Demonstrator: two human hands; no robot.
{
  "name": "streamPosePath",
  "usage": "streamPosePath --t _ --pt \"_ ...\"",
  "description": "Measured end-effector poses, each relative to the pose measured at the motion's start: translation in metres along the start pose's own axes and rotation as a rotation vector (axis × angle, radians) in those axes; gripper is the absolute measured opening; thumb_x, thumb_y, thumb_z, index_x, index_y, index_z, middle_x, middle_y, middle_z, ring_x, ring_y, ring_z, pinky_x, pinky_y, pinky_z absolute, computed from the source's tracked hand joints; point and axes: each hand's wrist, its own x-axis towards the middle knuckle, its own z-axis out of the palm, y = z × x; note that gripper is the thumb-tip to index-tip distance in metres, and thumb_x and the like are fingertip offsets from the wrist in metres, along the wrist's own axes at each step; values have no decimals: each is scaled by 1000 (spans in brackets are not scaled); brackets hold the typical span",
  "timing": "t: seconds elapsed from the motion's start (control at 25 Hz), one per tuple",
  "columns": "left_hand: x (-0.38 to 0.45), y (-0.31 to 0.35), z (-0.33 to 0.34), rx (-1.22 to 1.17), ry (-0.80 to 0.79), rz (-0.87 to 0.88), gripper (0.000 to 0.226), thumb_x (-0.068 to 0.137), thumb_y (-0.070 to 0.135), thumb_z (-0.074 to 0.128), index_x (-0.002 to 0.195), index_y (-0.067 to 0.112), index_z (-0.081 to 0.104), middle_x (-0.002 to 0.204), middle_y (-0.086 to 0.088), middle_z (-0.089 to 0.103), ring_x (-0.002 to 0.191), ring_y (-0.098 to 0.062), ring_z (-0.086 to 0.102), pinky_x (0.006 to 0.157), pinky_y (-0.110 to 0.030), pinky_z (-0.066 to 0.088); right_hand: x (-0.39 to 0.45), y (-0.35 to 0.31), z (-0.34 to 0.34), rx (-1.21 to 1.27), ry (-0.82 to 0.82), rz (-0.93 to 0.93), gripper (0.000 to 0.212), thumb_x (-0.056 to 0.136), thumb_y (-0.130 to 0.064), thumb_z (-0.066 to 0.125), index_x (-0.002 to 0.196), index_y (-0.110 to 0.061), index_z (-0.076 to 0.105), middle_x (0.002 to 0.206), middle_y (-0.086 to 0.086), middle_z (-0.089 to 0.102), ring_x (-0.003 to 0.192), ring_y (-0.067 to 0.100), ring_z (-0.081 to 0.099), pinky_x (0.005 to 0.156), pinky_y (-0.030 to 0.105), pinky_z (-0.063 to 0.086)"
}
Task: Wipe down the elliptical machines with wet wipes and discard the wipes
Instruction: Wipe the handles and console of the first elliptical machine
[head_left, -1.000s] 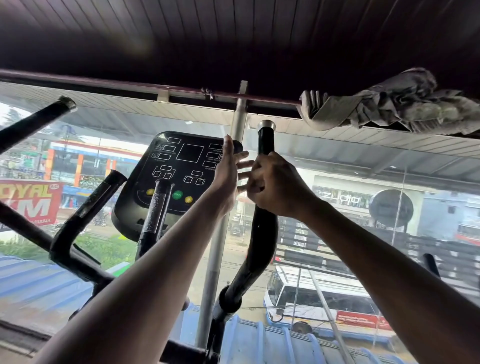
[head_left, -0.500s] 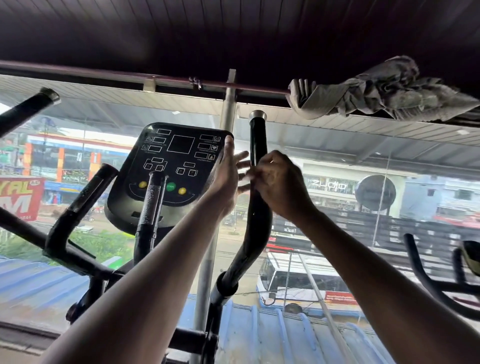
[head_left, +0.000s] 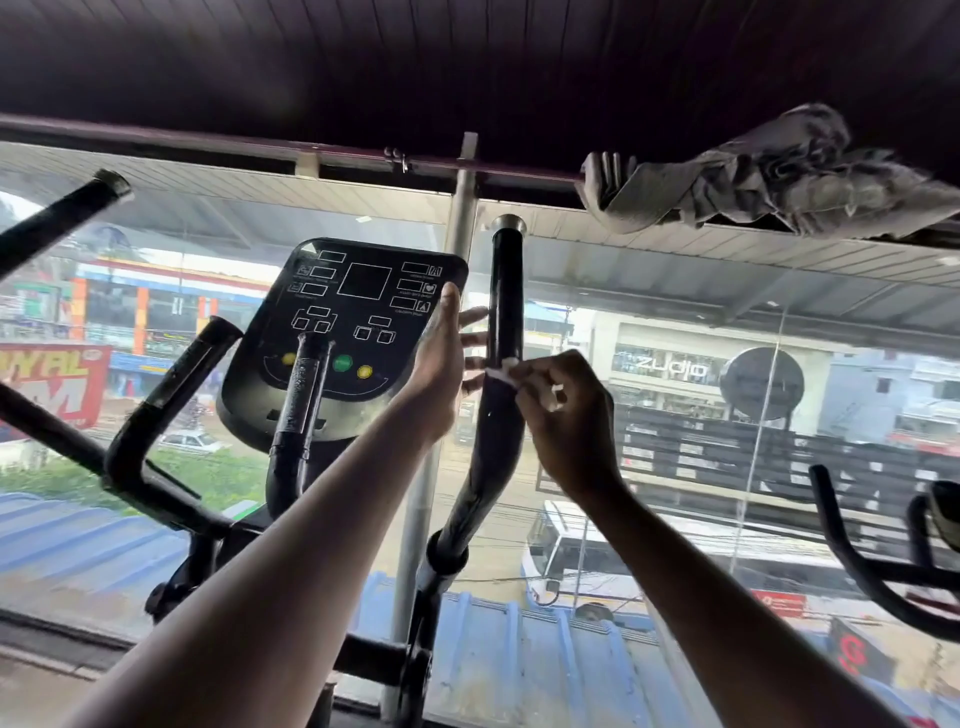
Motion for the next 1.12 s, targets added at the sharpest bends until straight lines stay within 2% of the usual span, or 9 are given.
streamPosePath --t 0.12,0.28,0.36,0.44,0.6,0.68,0.8,0.96,1.12 --pt "-7 -1 8 28 44 -4 66 98 62 20 126 18 61 97 2 63 85 -15 58 68 -31 43 24 4 2 45 30 251 12 88 -23 69 98 -16 68 90 -1 69 79 13 64 74 35 53" --pt "-13 -4 7 72 126 3 61 96 66 21 100 29 70 105 -1 63 102 -22 57 87 -40 45 -29 0 -8 2 -93 -134 11 85 -15 65 93 -12 72 81 -2 55 72 -6 47 67 12 40" --pt "-19 -6 13 68 191 11 58 96 65 24 93 31 70 102 0 65 98 -17 57 91 -40 44 -18 4 -13 -9 -85 -144 16 83 -13 65 97 -13 74 81 1 54 71 2 51 67 15 41" --pt "-29 -9 21 48 252 27 55 98 60 26 94 28 70 97 0 66 90 -13 59 80 -32 45 -4 1 -11 0 -53 -55 16 83 -10 66 96 -13 75 83 5 57 72 13 56 67 22 46" --pt "-53 -21 19 50 291 25 58 100 57 26 102 21 71 99 -4 68 88 -17 62 78 -34 48 -52 2 -8 -48 -197 -337 15 83 -18 61 88 -14 74 86 3 56 78 14 53 68 9 31" --pt "-63 -27 16 59 305 -5 57 99 58 28 103 21 71 107 -10 68 92 -20 62 86 -39 47 -40 3 -10 -21 -140 -262 14 83 -14 66 94 -10 73 84 5 53 74 17 53 65 13 34" --pt "-72 -28 13 52 305 -3 54 100 56 30 97 21 71 99 -7 69 84 -18 62 72 -32 46 -21 -9 -5 -41 -71 -117 15 83 -10 67 97 -8 71 85 6 51 74 15 53 58 26 48" --pt "-74 -28 7 30 262 -5 54 101 53 28 94 19 70 92 -4 66 81 -15 60 72 -31 46 -55 2 -11 -135 -186 -368 15 80 -12 72 94 -18 73 83 3 51 73 10 50 56 20 42" --pt "-75 -37 -6 -51 202 -34 52 102 50 31 88 20 71 80 0 67 71 -12 60 68 -27 48 -30 -20 -3 -191 -55 -135 19 80 -7 71 99 -10 73 84 8 50 69 20 56 56 21 42"
